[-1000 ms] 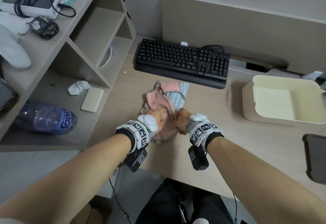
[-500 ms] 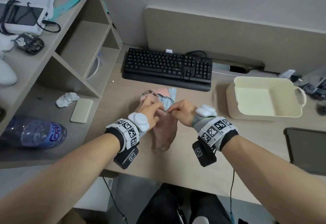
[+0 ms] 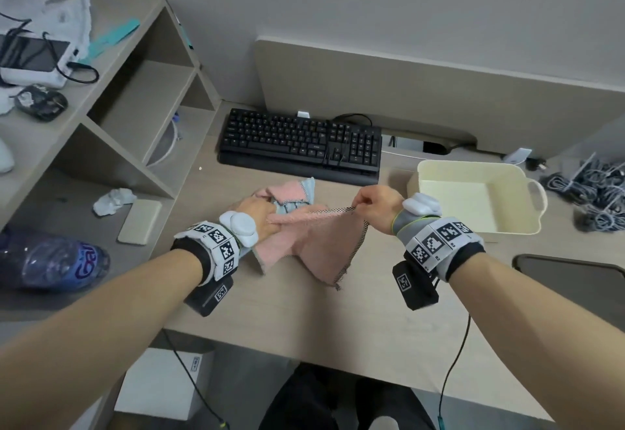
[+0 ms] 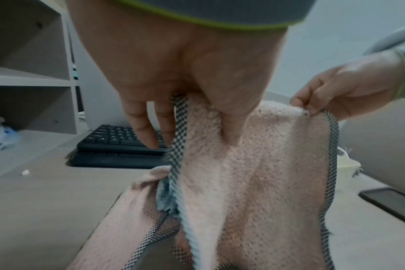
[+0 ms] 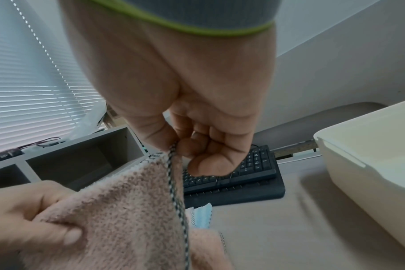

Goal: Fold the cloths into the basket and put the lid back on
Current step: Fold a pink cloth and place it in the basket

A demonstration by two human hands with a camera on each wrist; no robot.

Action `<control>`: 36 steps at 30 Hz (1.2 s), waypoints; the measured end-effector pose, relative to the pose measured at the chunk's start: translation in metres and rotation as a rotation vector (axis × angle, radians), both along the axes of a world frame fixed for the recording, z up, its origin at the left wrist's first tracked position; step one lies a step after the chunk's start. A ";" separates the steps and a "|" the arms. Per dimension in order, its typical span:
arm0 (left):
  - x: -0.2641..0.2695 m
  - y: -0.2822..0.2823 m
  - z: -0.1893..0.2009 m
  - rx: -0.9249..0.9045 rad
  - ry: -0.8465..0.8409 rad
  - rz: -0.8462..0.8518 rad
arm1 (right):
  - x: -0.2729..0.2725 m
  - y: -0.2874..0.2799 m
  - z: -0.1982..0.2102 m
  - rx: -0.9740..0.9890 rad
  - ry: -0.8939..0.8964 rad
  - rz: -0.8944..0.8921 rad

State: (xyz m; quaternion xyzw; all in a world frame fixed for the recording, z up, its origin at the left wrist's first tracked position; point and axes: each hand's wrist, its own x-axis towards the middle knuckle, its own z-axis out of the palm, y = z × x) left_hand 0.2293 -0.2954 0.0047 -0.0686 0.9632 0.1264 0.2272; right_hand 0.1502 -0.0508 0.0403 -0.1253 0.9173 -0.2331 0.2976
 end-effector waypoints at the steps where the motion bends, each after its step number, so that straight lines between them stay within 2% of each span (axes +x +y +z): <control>1: -0.001 0.000 0.003 0.011 0.009 0.023 | -0.002 0.003 0.002 -0.009 0.002 -0.001; 6: -0.005 0.015 0.028 0.046 0.138 0.117 | -0.012 0.007 0.018 -0.054 0.017 -0.015; 9: -0.010 0.030 0.055 0.004 0.204 0.162 | -0.021 0.013 0.035 -0.091 0.037 -0.027; 12: -0.008 0.042 0.074 0.035 0.278 0.222 | -0.026 0.024 0.057 -0.150 0.113 0.011; 14: -0.007 0.050 0.086 0.050 0.311 0.233 | -0.027 0.028 0.067 -0.188 0.089 0.000; 17: 0.002 0.076 0.097 0.068 0.313 0.220 | -0.026 0.042 0.074 -0.138 0.144 0.055; 20: 0.015 0.104 0.073 0.136 0.235 0.188 | -0.014 0.062 0.068 -0.076 0.130 0.123; 23: 0.033 0.127 0.041 0.102 0.022 0.053 | 0.004 0.085 0.047 0.022 0.008 0.185; 25: 0.047 0.151 0.017 0.071 -0.096 0.059 | 0.013 0.107 0.023 0.122 -0.057 0.247; 29: 0.080 0.182 -0.033 0.063 -0.211 0.066 | 0.029 0.148 -0.040 0.322 -0.146 0.341; 33: 0.095 0.198 -0.059 0.101 -0.255 0.075 | 0.039 0.172 -0.086 0.282 -0.214 0.282; 36: 0.098 0.202 -0.069 0.142 -0.250 0.129 | 0.042 0.183 -0.103 0.264 -0.223 0.237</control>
